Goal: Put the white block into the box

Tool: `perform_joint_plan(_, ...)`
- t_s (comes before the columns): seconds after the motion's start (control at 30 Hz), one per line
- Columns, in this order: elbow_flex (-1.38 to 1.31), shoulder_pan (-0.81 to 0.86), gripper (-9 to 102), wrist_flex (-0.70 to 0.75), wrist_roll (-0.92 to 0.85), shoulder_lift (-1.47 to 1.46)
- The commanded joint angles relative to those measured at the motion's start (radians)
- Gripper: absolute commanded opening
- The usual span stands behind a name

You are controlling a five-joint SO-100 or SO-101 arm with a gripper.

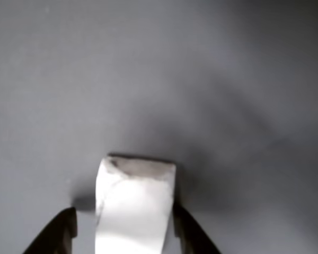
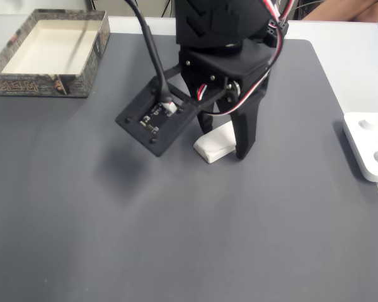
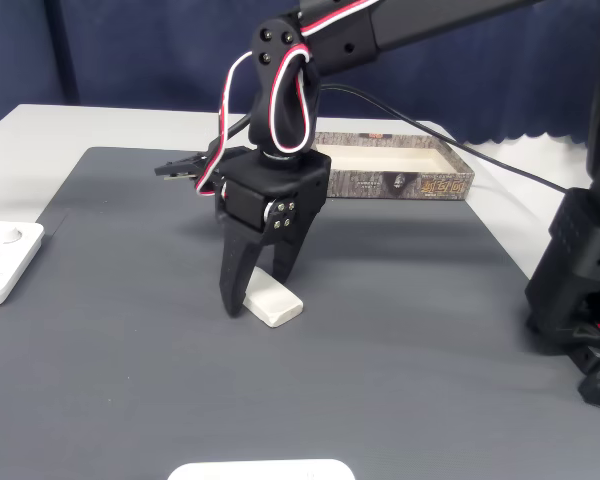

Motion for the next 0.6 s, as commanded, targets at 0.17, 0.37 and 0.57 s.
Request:
perform_joint_plan(0.17, -0.057, -0.012, 21, 0.000, 0.002, 0.005)
perform_joint_plan(0.37, -0.060, -0.014, 16, 0.000, -0.005, 0.006)
perform_joint_plan(0.57, -0.069, -0.017, 2, 0.000, -0.005, 0.006)
